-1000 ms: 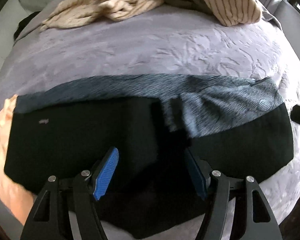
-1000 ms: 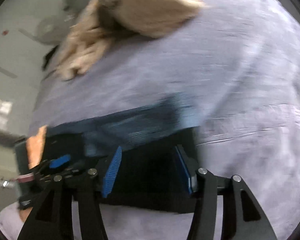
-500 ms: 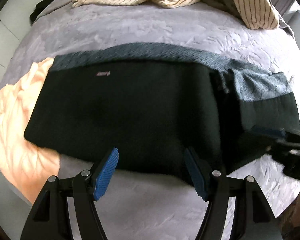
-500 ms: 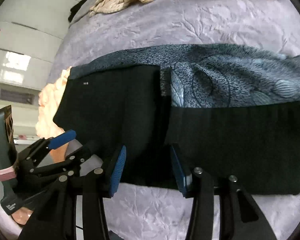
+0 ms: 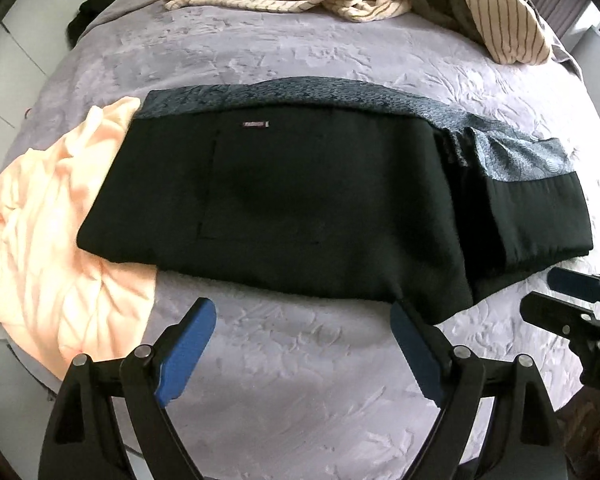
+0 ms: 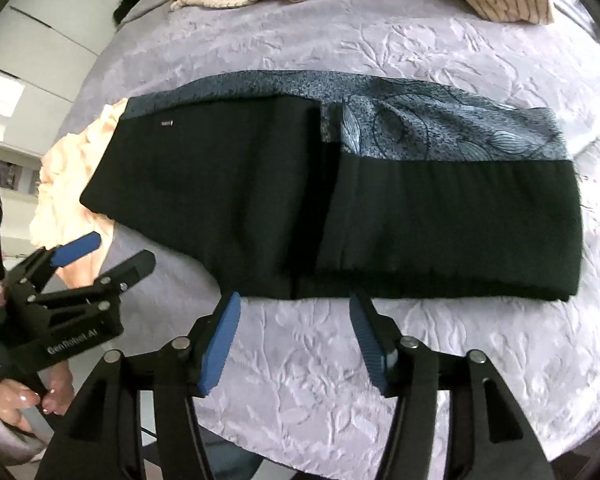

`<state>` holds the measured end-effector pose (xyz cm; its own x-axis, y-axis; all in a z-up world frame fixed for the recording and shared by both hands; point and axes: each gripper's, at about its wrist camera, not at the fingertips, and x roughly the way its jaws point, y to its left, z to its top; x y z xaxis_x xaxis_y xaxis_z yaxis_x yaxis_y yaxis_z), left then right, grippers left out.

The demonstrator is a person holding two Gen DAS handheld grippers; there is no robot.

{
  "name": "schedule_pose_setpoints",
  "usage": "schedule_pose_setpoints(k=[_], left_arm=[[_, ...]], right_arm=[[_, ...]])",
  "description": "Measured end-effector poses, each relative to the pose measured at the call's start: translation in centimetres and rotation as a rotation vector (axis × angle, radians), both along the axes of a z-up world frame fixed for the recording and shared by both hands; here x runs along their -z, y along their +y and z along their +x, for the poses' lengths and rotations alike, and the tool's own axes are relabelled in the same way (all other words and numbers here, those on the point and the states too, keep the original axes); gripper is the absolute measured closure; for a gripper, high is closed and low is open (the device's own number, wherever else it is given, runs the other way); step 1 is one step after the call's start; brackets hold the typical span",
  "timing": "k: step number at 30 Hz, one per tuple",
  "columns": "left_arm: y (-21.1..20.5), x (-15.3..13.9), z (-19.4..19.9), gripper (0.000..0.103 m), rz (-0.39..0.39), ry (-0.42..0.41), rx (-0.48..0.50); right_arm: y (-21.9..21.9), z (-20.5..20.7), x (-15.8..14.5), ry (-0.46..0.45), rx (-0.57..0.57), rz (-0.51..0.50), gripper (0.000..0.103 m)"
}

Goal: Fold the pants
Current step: 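Withdraw both grippers open above the folded black trousers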

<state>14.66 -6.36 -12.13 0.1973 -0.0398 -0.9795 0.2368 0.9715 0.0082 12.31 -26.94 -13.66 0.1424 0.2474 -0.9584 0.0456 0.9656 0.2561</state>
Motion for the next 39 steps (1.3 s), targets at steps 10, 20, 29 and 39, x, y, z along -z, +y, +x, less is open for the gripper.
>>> schedule_pose_setpoints(k=[10, 20, 29, 39], left_arm=[[1.9, -0.6, -0.7, 0.013, -0.02, -0.013, 0.054], [2.6, -1.6, -1.0, 0.013, -0.044, -0.034, 0.098], [2.2, -2.6, -2.4, 0.013, -0.054, -0.062, 0.093], [-1.2, -3.8, -6.4, 0.013, -0.054, -0.079, 0.116]], right_arm=[[2.8, -1.1, -1.7, -0.029, -0.009, -0.149, 0.018], [3.9, -2.0, -3.3, -0.062, 0.058, -0.228, 0.01], [3.6, -3.2, -4.6, -0.097, 0.061, -0.246, 0.01], [0.6, -8.0, -5.4, -0.096, 0.109, -0.213, 0.01]])
